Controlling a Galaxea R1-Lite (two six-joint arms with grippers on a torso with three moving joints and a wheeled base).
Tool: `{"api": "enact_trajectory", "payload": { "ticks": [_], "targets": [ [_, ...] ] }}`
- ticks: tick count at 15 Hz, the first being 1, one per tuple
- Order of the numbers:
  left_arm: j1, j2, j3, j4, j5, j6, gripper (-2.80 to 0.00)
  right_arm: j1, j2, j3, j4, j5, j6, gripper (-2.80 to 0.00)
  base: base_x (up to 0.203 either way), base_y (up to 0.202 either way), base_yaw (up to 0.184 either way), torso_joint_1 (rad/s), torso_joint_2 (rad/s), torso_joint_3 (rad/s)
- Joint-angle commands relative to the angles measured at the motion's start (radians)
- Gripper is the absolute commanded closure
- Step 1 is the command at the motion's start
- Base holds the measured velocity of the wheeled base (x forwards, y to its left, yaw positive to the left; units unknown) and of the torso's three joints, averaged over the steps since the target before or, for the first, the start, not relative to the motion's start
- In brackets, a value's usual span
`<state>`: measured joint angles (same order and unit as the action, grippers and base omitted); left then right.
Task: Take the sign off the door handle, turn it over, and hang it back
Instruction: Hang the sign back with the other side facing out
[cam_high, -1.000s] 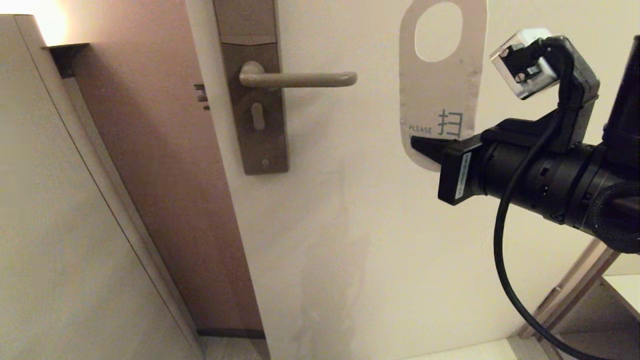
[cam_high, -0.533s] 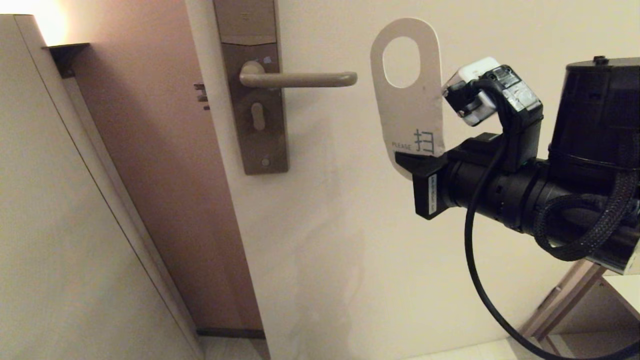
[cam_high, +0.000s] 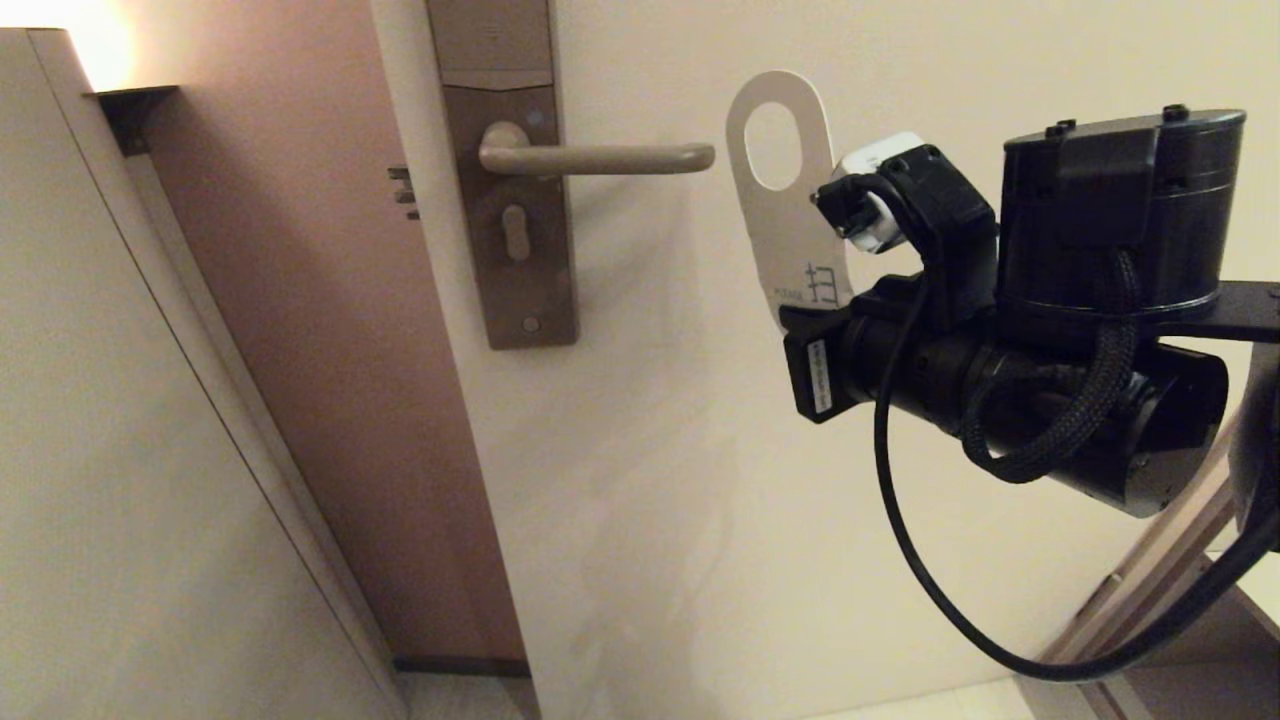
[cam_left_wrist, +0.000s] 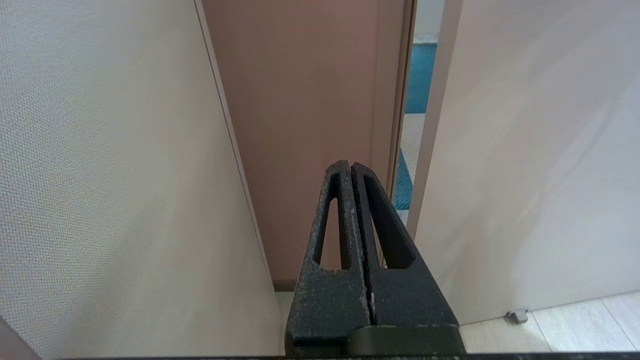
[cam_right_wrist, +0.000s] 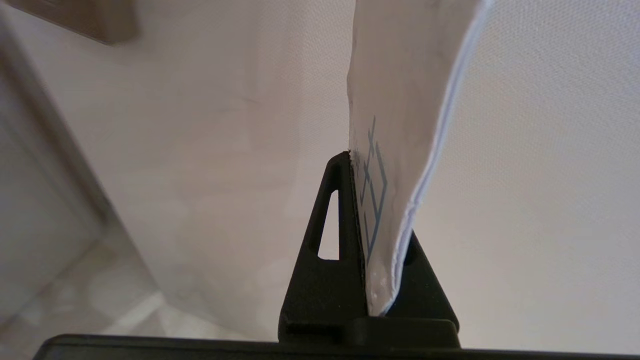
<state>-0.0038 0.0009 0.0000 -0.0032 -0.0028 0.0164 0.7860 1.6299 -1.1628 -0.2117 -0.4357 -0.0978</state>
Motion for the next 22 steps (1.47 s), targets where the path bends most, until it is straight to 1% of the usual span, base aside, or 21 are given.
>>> {"api": "enact_trajectory", "payload": {
  "ticks": [1, 4, 7, 11, 16, 20, 22],
  "targets": [
    [0.001, 0.001, 0.000, 0.000, 0.000, 0.000, 0.00, 0.000, 0.022, -0.029, 0.014, -0.023, 0.000, 0.00, 0.000, 0.000, 0.000, 0.000, 0.00, 0.000],
    [-0.001, 0.001, 0.000, 0.000, 0.000, 0.000, 0.00, 0.001, 0.042, -0.066, 0.020, -0.078, -0.001, 0.00, 0.000, 0.000, 0.000, 0.000, 0.00, 0.000],
    [-0.001, 0.001, 0.000, 0.000, 0.000, 0.000, 0.00, 0.001, 0.062, -0.125, 0.061, -0.116, 0.006, 0.00, 0.000, 0.000, 0.000, 0.000, 0.00, 0.000],
    [0.000, 0.001, 0.000, -0.001, 0.000, 0.000, 0.00, 0.035, 0.084, -0.158, 0.067, -0.164, 0.009, 0.00, 0.000, 0.000, 0.000, 0.000, 0.00, 0.000],
    [-0.001, 0.001, 0.000, 0.000, 0.000, 0.000, 0.00, 0.052, 0.087, -0.155, 0.067, -0.179, 0.033, 0.00, 0.000, 0.000, 0.000, 0.000, 0.00, 0.000],
    [-0.001, 0.001, 0.000, 0.000, 0.000, 0.000, 0.00, 0.061, 0.103, -0.156, 0.066, -0.181, 0.038, 0.00, 0.000, 0.000, 0.000, 0.000, 0.00, 0.000],
    [0.001, 0.001, 0.000, -0.001, 0.000, 0.000, 0.00, 0.070, 0.115, -0.161, 0.066, -0.196, 0.045, 0.00, 0.000, 0.000, 0.000, 0.000, 0.00, 0.000]
  ]
}}
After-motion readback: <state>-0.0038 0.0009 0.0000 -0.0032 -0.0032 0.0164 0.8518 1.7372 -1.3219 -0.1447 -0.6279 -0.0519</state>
